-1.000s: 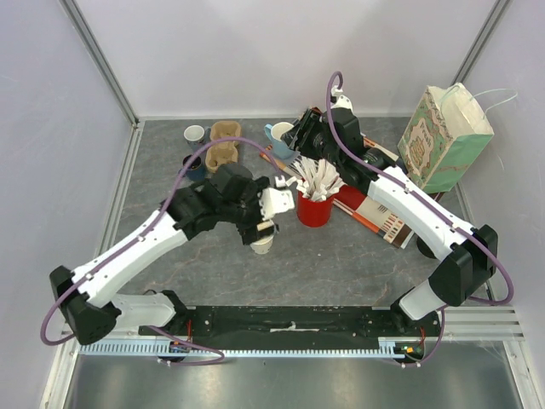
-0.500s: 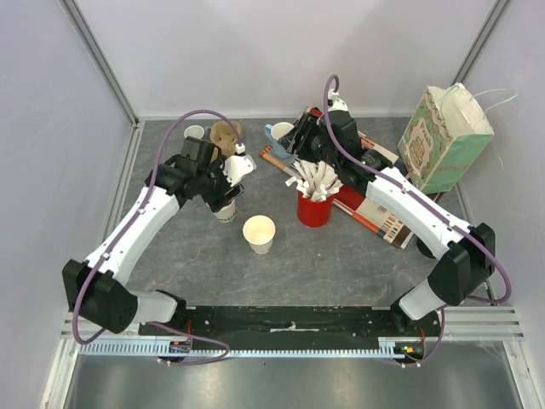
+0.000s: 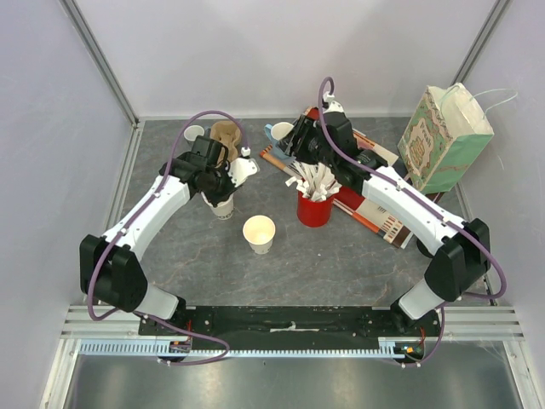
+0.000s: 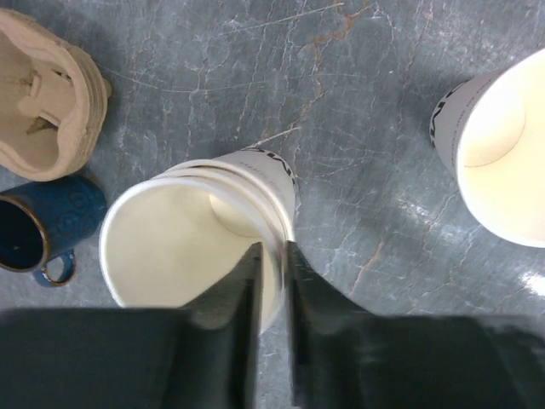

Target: Pack the takeout coffee

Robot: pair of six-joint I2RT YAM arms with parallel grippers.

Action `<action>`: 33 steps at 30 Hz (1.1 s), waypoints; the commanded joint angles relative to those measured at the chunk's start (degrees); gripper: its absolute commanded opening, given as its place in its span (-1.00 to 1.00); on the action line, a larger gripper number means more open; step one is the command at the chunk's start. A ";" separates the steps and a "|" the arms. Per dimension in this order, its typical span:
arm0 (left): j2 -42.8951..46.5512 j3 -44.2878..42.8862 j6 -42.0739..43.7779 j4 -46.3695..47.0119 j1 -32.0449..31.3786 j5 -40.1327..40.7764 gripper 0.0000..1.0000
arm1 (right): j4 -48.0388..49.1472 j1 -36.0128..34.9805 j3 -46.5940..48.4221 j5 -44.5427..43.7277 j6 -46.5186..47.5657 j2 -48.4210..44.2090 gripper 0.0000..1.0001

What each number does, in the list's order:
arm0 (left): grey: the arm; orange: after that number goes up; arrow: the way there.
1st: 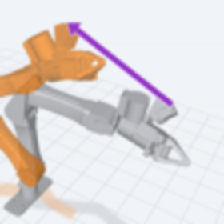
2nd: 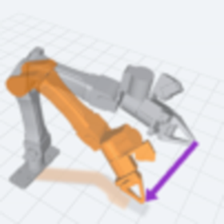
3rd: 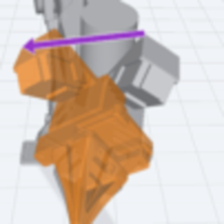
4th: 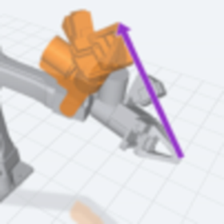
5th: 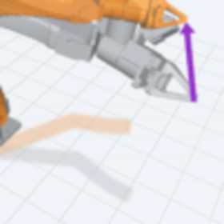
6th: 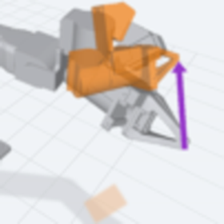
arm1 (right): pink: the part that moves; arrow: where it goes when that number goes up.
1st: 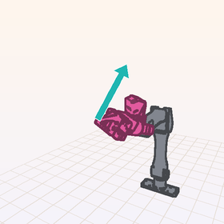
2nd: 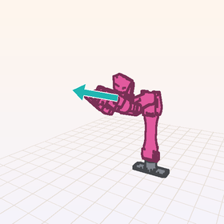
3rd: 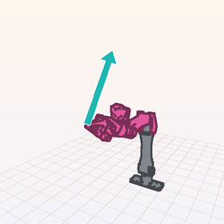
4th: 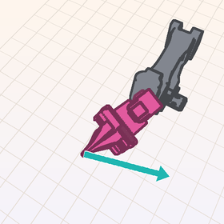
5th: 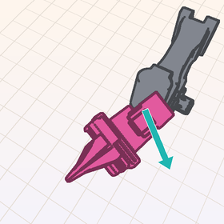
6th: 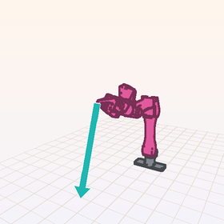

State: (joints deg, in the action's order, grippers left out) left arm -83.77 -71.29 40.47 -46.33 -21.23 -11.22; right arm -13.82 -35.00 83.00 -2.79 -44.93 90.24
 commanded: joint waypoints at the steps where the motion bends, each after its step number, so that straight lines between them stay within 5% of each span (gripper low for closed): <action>1: 0.44 -1.93 1.63 0.53 0.14 -2.05 -0.92 | 2.22 -0.06 -0.03 0.76 0.28 0.82 0.14; 9: 4.39 -1.49 0.93 2.63 0.14 -2.32 -0.96 | 4.24 -4.71 1.53 1.73 -0.86 6.60 0.12; 20: 6.52 -0.79 -1.00 3.52 0.14 -3.10 -0.95 | 15.58 -6.57 4.19 15.61 -12.20 19.71 -0.05; 33: 3.70 -0.78 -1.01 5.37 -0.04 -1.00 -0.95 | 19.27 -7.54 0.85 16.85 -14.93 21.39 -0.09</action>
State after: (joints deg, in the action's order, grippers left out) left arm -79.40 -71.29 40.14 -44.16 -21.10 -12.05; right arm 1.19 -42.09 84.64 13.13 -58.02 112.33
